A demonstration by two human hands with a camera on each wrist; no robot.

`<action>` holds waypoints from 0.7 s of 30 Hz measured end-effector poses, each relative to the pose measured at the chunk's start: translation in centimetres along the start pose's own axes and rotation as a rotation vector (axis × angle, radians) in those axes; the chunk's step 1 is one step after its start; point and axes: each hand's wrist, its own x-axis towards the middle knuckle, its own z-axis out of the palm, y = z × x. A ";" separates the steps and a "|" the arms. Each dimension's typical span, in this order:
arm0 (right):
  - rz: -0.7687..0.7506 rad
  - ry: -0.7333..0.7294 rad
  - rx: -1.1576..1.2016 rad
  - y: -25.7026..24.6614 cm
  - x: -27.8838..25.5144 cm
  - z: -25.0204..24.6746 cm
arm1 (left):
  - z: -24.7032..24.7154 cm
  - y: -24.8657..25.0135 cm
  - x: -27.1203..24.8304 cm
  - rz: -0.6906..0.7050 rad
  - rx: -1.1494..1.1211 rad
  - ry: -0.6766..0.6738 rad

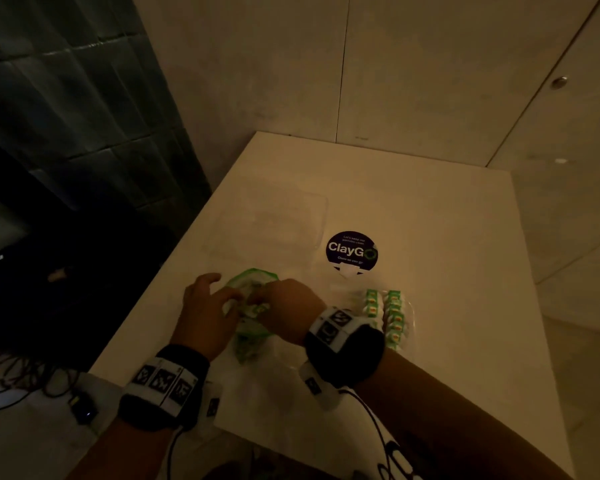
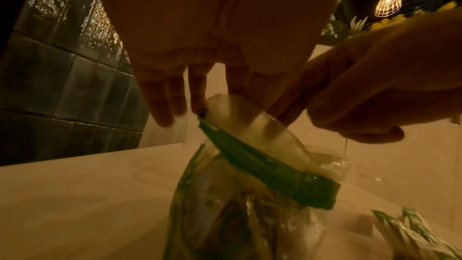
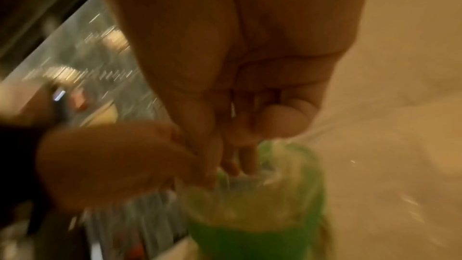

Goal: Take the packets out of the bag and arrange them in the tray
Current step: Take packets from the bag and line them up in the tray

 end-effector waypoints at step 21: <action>0.099 -0.136 -0.227 -0.8 5.6 2.9 | -0.3 -0.9 0.5 0.049 -0.111 -0.141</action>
